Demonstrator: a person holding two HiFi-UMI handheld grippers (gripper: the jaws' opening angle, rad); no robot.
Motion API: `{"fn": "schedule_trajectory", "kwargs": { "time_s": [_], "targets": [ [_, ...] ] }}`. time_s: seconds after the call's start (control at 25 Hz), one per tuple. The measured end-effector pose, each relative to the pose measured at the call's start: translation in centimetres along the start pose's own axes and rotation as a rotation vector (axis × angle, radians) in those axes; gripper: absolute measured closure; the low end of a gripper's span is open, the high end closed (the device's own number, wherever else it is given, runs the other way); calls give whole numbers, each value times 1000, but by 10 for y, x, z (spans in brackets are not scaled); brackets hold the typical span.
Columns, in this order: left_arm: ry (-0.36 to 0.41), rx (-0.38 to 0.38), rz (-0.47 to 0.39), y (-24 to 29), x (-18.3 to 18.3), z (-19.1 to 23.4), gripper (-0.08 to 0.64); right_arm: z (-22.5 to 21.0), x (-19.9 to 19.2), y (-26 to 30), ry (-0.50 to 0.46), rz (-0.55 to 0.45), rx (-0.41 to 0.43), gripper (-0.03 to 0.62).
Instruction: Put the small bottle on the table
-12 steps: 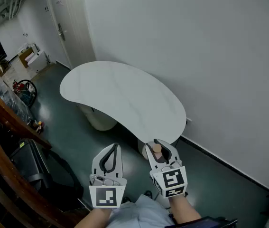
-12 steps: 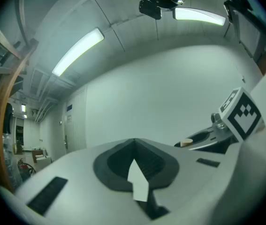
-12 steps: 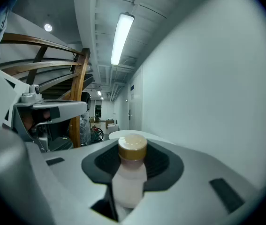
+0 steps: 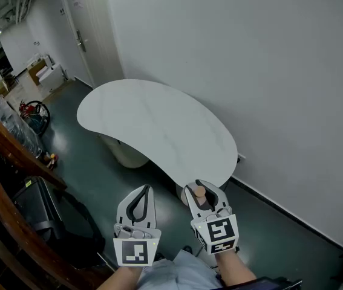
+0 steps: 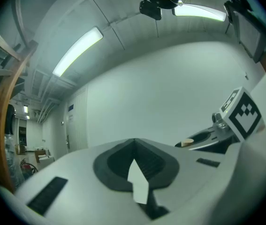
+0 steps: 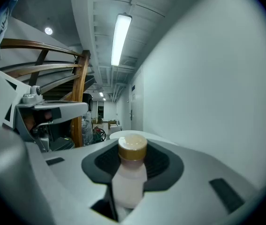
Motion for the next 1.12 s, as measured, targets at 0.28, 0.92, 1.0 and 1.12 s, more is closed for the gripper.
{"fn": "schedule_trajectory", "kwargs": {
  "time_s": [0.28, 0.92, 1.0, 1.12],
  "targets": [
    [3, 41, 38, 3, -6, -8, 557, -15, -7, 5, 9, 22, 30, 479],
    [-17, 14, 62, 87, -30, 32, 557, -50, -9, 80, 30, 60, -3, 479],
    [-22, -2, 49, 104, -29, 39, 557, -57, -2, 96, 26, 54, -20, 479],
    [-27, -19, 35, 127, -29, 51, 557, -67, 7, 116, 21, 41, -41, 479]
  ]
}}
Point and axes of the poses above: the fingertips, and each gripper's own axes: y forward along the fingers, z to its left, x out of its top, the point moved 10 cm from there along -y, backward along the fingers, and after that the axes turned 1 degree about x, right-handed, at the moved point
